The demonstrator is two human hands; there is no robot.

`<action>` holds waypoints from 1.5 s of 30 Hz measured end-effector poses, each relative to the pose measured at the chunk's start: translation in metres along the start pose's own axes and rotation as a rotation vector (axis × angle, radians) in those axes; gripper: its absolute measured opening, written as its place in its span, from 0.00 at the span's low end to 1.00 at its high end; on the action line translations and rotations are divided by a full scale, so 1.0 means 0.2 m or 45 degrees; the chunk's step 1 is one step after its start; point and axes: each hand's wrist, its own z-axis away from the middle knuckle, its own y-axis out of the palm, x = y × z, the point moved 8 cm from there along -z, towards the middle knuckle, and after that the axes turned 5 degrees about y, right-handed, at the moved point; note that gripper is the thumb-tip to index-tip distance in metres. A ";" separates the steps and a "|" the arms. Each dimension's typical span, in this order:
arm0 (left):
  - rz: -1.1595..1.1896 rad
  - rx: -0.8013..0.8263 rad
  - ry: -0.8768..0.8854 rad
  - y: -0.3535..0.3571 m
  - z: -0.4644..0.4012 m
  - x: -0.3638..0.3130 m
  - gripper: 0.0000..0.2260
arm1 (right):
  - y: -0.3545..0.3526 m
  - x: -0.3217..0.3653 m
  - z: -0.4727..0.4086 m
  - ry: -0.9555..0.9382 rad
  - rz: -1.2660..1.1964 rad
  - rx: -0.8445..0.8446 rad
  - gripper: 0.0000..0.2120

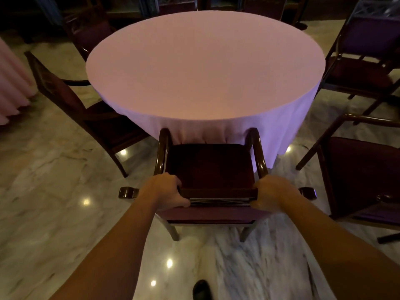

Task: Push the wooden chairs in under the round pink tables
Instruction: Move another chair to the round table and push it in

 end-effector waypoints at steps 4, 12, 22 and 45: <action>0.001 -0.022 0.006 -0.07 -0.20 0.08 0.20 | -0.08 -0.04 -0.20 0.010 -0.026 -0.038 0.15; -0.041 -0.028 0.008 -0.19 -0.51 0.19 0.22 | -0.18 -0.10 -0.52 0.026 -0.028 0.014 0.16; -0.017 -0.047 -0.002 -0.30 -0.82 0.26 0.20 | -0.30 -0.20 -0.83 0.019 0.006 0.060 0.13; -0.199 -0.021 -0.110 -0.27 -0.79 0.20 0.16 | -0.33 -0.32 -0.80 0.072 -0.032 -0.055 0.25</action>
